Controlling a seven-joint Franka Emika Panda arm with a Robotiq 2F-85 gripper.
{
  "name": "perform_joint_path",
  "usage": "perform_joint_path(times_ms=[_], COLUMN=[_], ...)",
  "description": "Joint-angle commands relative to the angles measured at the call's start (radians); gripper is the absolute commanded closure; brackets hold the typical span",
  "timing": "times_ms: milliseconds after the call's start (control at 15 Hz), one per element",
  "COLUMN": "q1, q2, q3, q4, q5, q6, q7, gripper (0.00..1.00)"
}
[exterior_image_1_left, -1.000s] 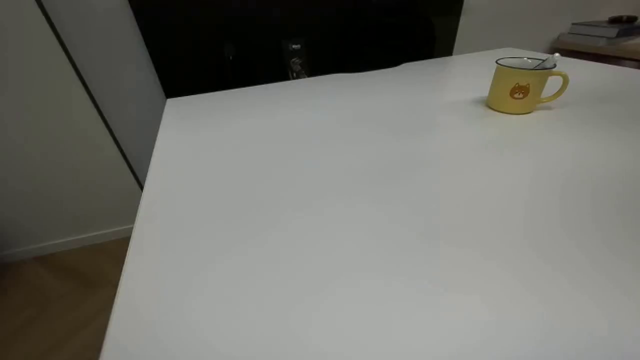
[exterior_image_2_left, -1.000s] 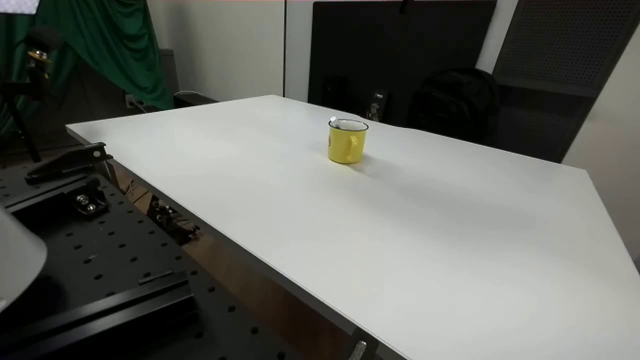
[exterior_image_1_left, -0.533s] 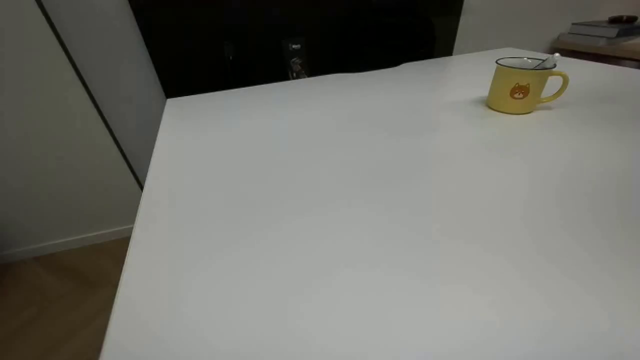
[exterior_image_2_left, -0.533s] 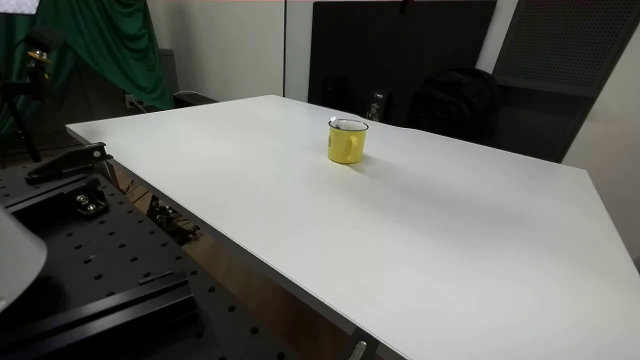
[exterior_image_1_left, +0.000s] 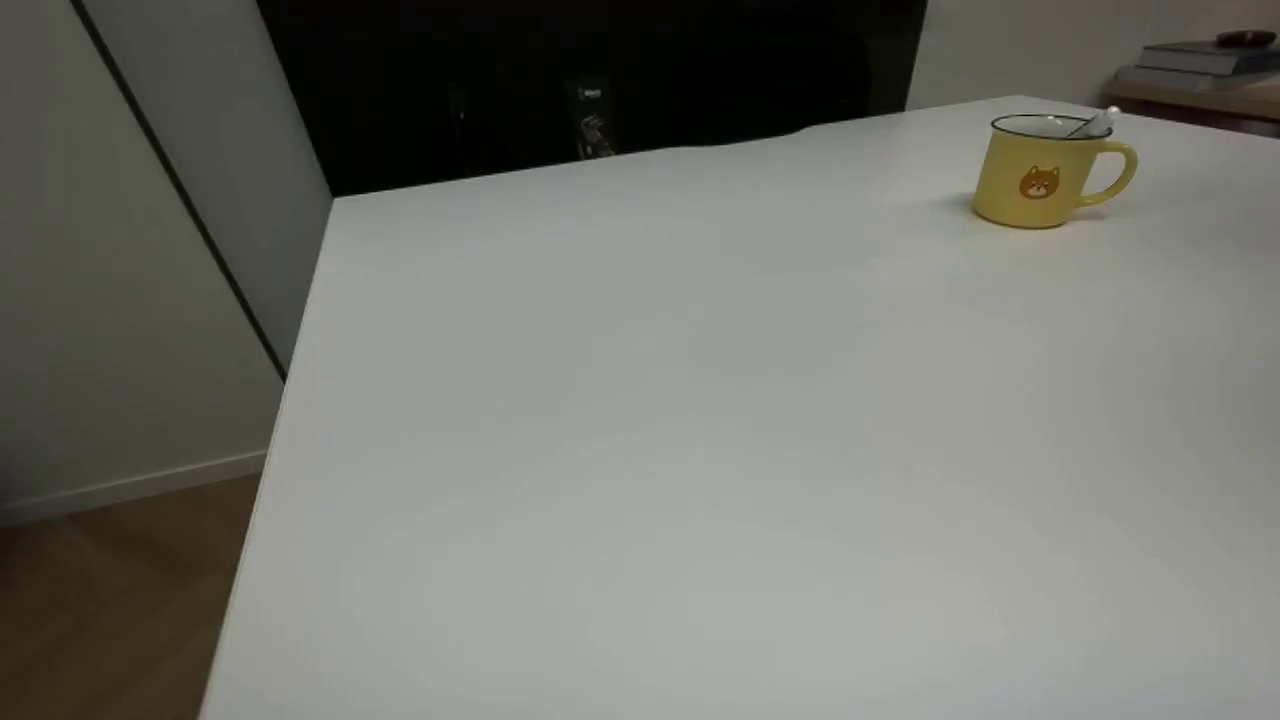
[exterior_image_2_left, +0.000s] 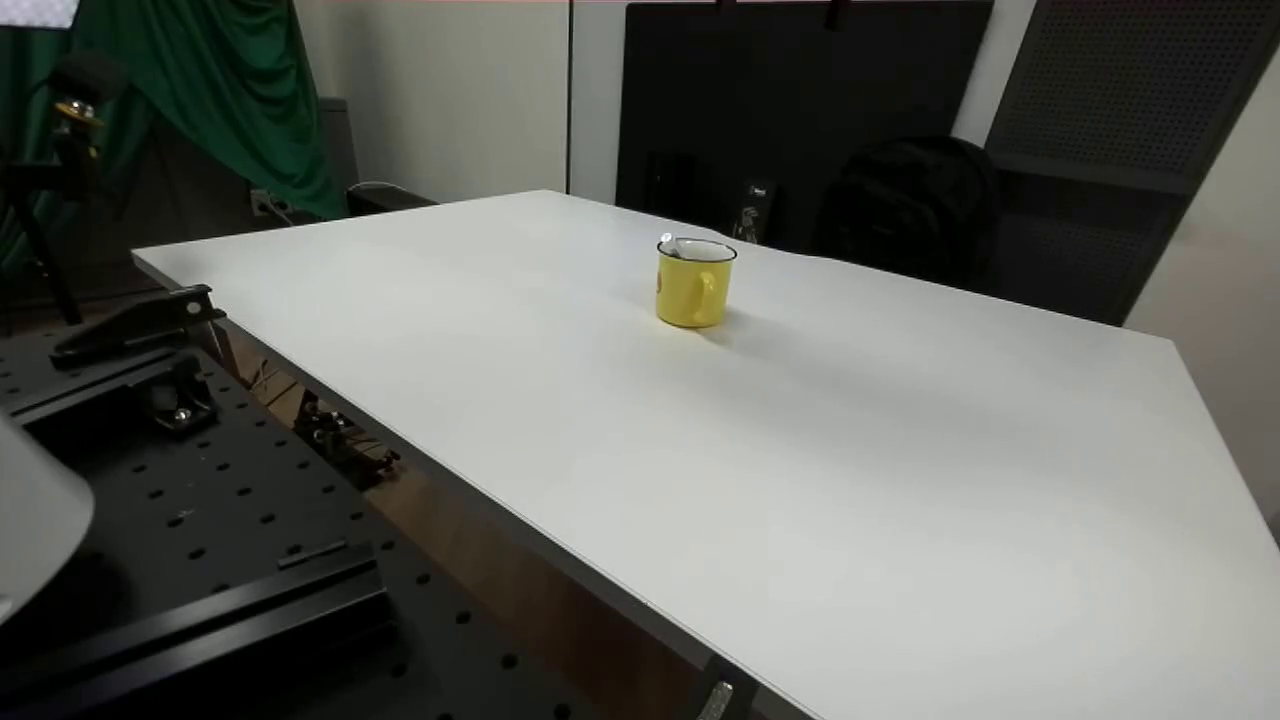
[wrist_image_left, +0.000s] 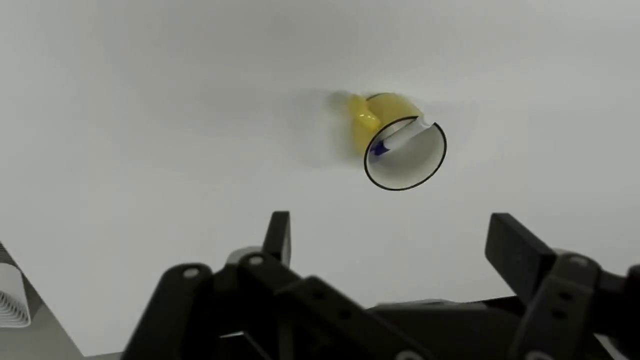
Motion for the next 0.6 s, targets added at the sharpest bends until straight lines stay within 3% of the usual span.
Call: perform_joint_path(times_ms=[0,533], q1=[-0.015,-0.026], q2=[0.039,0.189], q3=[0.048,0.129], q4=[-0.017,-0.022], q5=[-0.065,-0.409], q6=[0.087,0.249], q7=[0.041,0.169], gripper=[0.0,0.0])
